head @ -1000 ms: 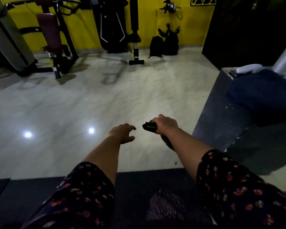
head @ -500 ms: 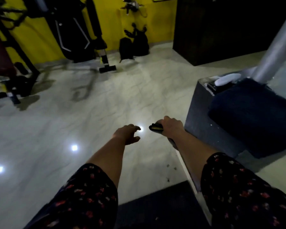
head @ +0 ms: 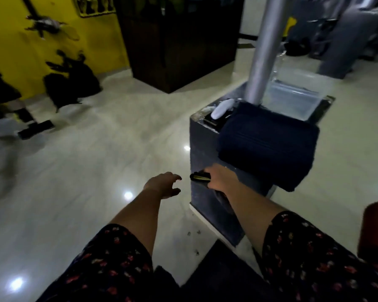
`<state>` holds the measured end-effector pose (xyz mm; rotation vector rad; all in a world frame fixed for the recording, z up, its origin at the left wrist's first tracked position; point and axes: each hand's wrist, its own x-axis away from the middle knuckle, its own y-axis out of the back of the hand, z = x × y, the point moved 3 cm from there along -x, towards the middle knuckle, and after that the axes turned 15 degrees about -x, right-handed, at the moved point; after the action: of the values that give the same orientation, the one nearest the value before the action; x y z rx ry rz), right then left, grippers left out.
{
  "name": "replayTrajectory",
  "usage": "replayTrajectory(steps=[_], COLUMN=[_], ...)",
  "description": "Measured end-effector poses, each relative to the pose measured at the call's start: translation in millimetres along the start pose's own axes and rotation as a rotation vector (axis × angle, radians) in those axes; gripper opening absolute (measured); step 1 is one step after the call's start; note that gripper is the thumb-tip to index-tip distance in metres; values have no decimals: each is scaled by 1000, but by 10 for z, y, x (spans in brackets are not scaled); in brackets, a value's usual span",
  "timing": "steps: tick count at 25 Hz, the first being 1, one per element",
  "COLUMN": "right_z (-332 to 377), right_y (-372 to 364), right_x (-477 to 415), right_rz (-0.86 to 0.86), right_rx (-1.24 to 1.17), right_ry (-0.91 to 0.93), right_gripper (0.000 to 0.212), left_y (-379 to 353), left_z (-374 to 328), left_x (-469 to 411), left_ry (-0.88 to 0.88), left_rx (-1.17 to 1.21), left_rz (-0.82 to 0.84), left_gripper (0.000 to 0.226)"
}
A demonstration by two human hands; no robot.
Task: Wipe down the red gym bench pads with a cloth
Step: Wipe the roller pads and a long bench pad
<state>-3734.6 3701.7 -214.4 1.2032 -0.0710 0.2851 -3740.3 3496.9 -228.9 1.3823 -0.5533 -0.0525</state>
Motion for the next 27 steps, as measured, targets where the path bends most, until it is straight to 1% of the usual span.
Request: replayTrajectory(steps=[1,4,6,7,9,12,14,16,21,24,27], right_z=[-48,-232,-304,-325,-344,-439,-515,-591,-850,-1074,-1253], right_y=[25,0,-46,-72,-105,-78,27,184,523,619,595], right_x=[36,238,460,587,834,1364,1770,2158,3114,3681,4045], right_rz=[-15,-39,-35,-46,-86,-180,-282,-393,-565,-622,-660], right_rx=[-11,-107,-120,-126,-128,-189,-221,-187,-132,-114,-129], right_ry=[-39,-249,-391,-457,-554,-726,-821,-894,-1084,-1197,-1274], right_gripper=[47,50,50,49,47,46,49,51,52,53,52], left_y=[28,90,92,107,132,191,273,370,548,629,662], left_z=[-43,-167,-271,-342,-521,-1012,-1453,-1921,-3009,-3564,-3932], left_x=[-105,-369,-486,-526,-612,-622,-539,-410,-70,68,104], left_ry=[-44,-211,-318,-365,-506,-733,-852,-965,-1173,-1231,-1268], left_rx=[-21,-62,-75,-71,-94,-191,-216,-254,-322,-308,-312], left_rz=[-15,-26,-23,6,14,47,66,31,-137,-166,-161], left_gripper=[54,55,53,52,52,56,57,55,52,54,56])
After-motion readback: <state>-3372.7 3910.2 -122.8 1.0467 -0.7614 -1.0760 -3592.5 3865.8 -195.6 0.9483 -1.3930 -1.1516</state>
